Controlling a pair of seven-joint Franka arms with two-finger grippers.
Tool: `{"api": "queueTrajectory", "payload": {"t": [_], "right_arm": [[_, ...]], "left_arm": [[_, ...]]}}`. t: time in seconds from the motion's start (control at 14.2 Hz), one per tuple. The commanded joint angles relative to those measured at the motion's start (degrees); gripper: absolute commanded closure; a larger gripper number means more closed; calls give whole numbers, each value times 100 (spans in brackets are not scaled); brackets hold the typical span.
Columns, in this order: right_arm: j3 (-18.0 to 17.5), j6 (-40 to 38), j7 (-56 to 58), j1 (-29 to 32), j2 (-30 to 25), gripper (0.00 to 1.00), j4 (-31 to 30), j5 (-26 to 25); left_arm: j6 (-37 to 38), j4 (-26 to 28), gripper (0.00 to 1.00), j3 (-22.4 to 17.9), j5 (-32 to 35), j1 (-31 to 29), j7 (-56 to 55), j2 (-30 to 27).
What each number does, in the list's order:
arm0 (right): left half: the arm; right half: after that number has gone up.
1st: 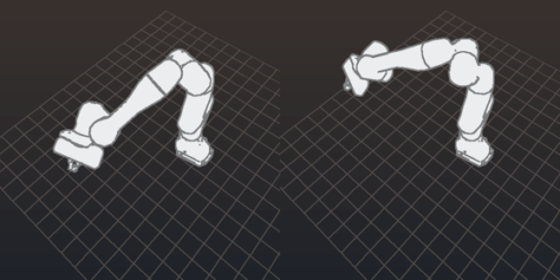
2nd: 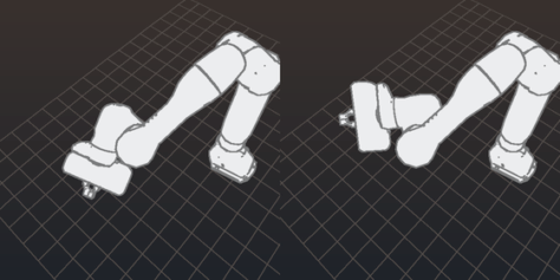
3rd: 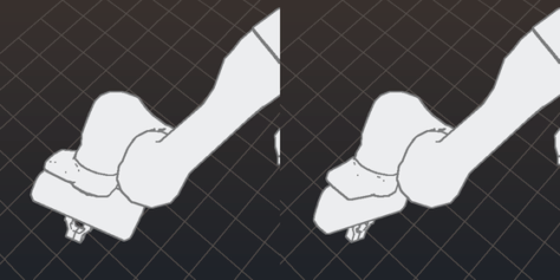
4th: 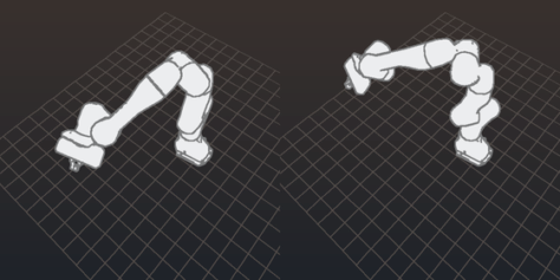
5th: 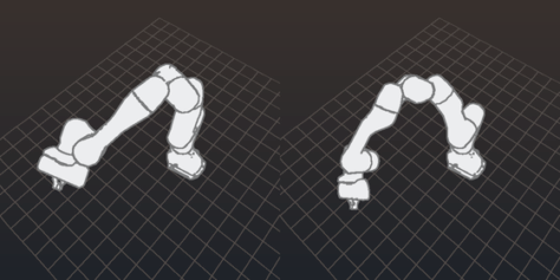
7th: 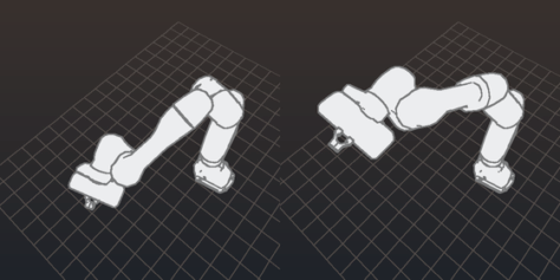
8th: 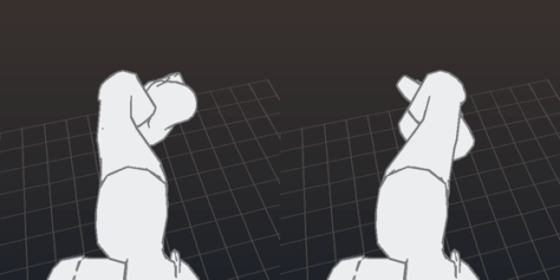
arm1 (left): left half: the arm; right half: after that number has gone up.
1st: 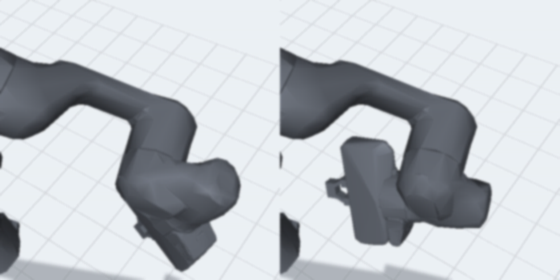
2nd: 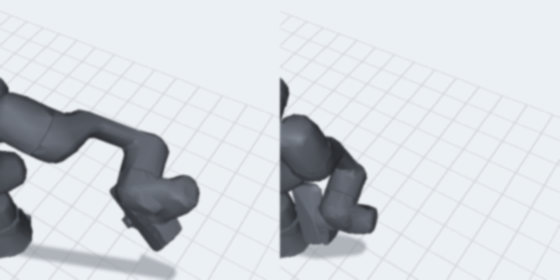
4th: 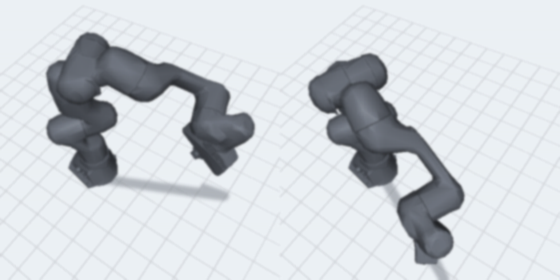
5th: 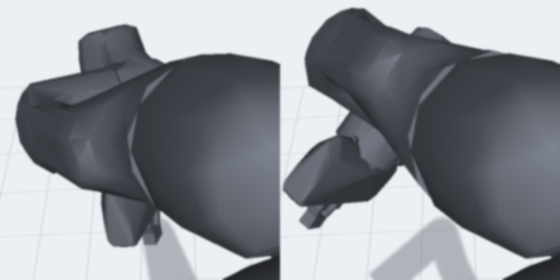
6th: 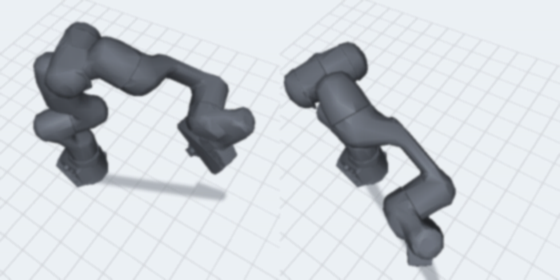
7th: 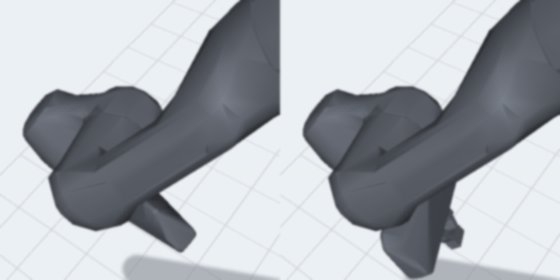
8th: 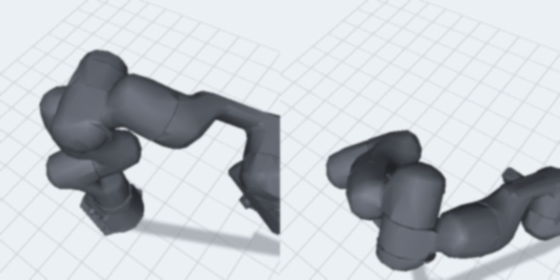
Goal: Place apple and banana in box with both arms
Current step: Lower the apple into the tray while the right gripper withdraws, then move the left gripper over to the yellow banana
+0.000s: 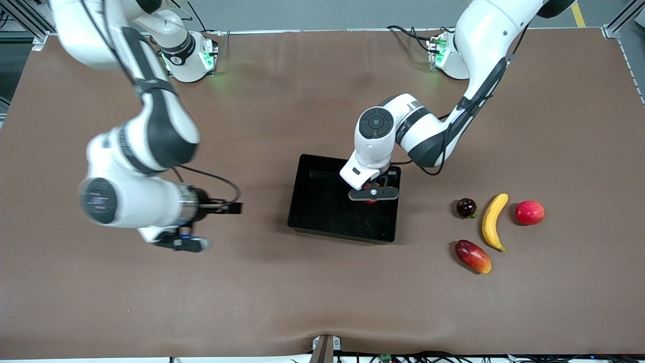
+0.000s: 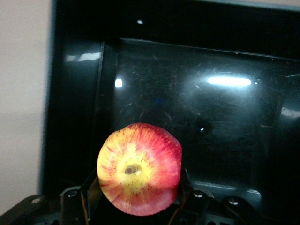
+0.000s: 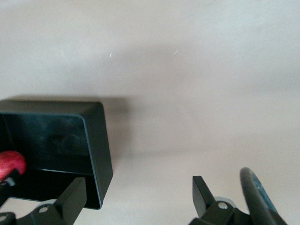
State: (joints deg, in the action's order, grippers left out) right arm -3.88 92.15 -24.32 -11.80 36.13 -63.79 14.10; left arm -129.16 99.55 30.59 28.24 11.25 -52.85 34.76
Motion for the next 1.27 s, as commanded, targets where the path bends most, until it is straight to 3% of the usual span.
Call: {"api": "queueTrajectory", "payload": {"t": [0.0, 0.35, 0.49, 0.64, 0.71, 0.78, 1.06, 1.2], "right_arm": [[-52, -170, 6, 388, -360, 0, -37, -92], [-8, -303, 716, 1004, -676, 0, -37, -249], [-51, -346, 806, 1022, -843, 0, -37, -1002], [-25, -574, 815, 1040, -1081, 0, -37, -1164], [-17, -697, 832, 1135, -1186, 0, -37, -1155], [-51, -777, 928, 1328, -1300, 0, -37, -1121], [-43, -1286, 1859, 1698, -1810, 0, -186, -1103], [-43, -1218, 1870, 1787, -2265, 0, -745, -1094]], "left_arm": [[-346, 118, 100, 17, 287, -17, -58, 92], [-346, 170, 100, 17, 586, 62, -269, 294], [-346, 205, 100, 17, 613, 131, -296, 338], [-346, 179, 95, 8, 613, 185, -445, 390], [-338, 179, 57, -9, 613, 185, -463, 399], [-320, 179, 1, -9, 613, 167, -463, 382], [-232, 57, 0, -9, 613, 97, -419, 128], [74, -136, 0, -9, 613, 44, -253, -74]]}}
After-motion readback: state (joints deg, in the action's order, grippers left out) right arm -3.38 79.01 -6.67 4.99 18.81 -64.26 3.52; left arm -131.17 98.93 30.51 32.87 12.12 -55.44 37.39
